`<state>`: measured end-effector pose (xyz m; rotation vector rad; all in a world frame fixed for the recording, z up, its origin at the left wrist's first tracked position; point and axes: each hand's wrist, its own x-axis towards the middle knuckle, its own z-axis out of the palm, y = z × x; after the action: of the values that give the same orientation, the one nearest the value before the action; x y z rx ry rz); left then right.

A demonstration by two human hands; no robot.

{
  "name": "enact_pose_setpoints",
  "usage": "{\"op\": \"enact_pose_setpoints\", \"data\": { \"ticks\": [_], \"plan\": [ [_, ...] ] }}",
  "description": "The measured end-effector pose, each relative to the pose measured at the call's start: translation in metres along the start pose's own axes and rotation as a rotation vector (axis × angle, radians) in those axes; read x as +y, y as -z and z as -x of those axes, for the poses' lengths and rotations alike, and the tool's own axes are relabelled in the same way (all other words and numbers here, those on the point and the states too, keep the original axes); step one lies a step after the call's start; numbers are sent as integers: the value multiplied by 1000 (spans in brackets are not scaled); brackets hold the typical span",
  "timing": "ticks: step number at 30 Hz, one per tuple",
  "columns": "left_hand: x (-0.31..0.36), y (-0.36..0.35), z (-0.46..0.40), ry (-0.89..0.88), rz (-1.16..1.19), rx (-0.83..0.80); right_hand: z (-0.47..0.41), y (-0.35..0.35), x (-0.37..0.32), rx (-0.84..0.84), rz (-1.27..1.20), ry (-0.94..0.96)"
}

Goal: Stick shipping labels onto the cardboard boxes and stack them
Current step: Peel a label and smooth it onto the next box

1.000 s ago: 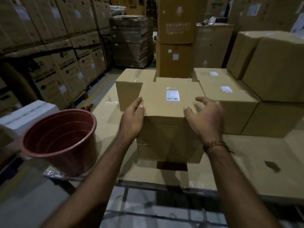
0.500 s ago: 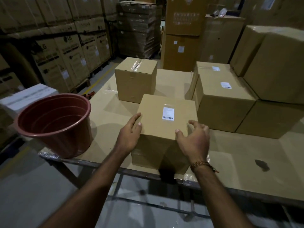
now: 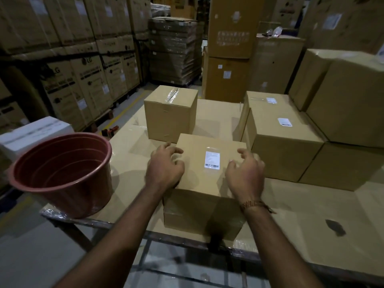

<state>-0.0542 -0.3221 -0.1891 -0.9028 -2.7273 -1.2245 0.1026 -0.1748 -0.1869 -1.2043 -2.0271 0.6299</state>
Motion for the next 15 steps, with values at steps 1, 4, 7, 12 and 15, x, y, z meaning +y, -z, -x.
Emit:
{"op": "enact_pose_setpoints", "data": {
  "ticks": [1,4,7,12,15],
  "plan": [
    [4,-4,-8,-52,-11,-12,-12,-7,-3,-46,-32,15],
    [16,-22,-28,-104,-51,-132,-40,-28,-8,-144,78,68],
    [23,-43,-38,-75,-205,-314,-53,-43,-4,-248,209,153],
    [16,-55,-32,-147,-445,-359,-53,-53,5,-193,290,286],
    [14,-56,-31,-162,-475,-374,-51,-57,7,-145,206,269]
  ]
}}
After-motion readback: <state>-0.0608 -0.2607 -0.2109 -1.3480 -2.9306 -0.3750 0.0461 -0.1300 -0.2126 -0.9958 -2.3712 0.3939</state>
